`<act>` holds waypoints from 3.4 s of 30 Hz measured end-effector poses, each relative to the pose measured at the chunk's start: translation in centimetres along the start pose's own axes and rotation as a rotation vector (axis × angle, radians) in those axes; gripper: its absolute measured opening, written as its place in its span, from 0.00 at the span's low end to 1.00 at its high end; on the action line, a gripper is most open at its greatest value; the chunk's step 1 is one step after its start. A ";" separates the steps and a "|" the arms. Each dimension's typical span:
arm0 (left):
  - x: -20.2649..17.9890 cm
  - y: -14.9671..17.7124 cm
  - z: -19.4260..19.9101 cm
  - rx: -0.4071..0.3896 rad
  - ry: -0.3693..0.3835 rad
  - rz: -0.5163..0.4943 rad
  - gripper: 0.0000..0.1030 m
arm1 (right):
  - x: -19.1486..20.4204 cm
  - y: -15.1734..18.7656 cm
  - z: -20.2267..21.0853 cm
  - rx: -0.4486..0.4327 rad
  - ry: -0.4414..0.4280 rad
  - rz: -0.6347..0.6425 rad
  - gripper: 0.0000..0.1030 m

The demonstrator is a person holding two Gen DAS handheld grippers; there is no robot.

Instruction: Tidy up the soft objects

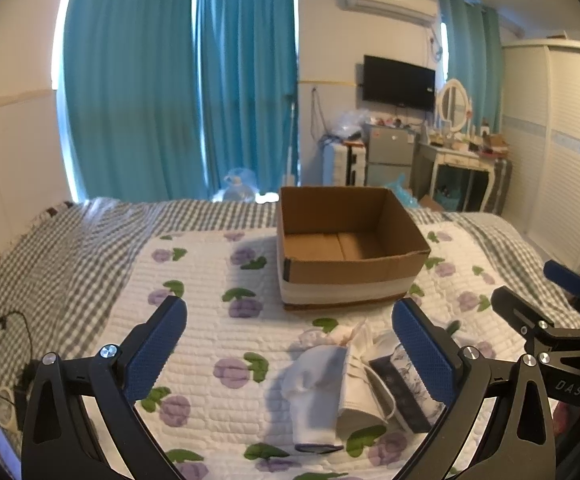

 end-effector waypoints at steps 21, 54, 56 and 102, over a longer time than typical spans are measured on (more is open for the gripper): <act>0.2 -0.3 -0.2 0.004 0.007 0.001 1.00 | 0.3 0.0 -0.1 0.005 -0.002 0.006 1.00; 0.6 -0.9 1.1 -0.020 0.011 0.015 1.00 | 2.5 -0.6 1.5 0.037 -0.028 0.060 1.00; 1.0 -0.8 1.4 -0.013 0.016 0.019 1.00 | 2.6 -0.2 1.2 0.061 -0.040 0.059 1.00; 0.7 8.6 -6.6 0.468 0.150 -0.097 0.23 | 1.6 4.6 -4.1 0.331 -0.089 -0.030 0.37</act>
Point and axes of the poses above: each gripper's, at about its wrist camera, not at the fingertips, and z roughly against the way its jaws point, x to its left, y to its underside, the point moved 3 cm from there along -z, roughly the way its jaws point, and after that the axes turned 5 degrees about -y, right-handed, at the moved point
